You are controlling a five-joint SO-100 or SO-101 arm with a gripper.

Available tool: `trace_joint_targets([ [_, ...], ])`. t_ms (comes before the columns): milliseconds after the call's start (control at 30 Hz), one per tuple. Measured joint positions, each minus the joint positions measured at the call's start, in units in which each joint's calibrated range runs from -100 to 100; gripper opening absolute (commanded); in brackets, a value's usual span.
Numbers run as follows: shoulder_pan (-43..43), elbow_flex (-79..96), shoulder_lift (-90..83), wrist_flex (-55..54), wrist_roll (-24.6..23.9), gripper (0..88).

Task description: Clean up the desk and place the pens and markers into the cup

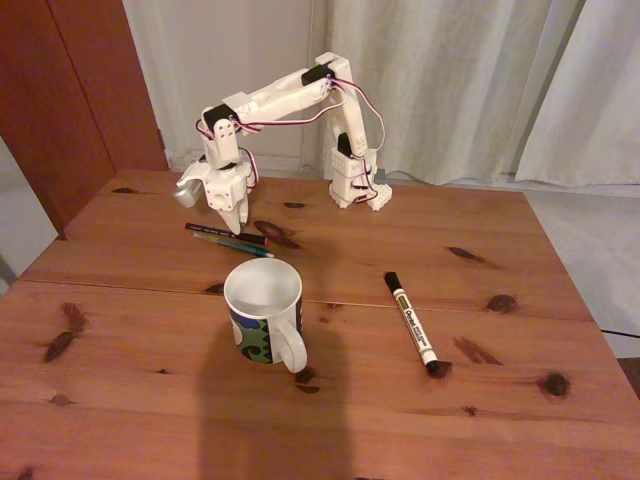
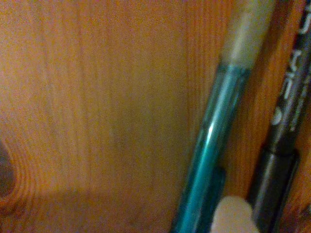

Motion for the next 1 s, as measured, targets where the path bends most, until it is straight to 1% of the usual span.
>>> trace_joint_targets([
  [567, 0.1, -0.6, 3.5, -0.1, 0.0, 14.4],
  [800, 0.1, -0.7, 5.4, -4.1, -0.1, 14.4],
  [1000, 0.5, -1.2, 6.2, -4.7, -0.1, 14.4],
])
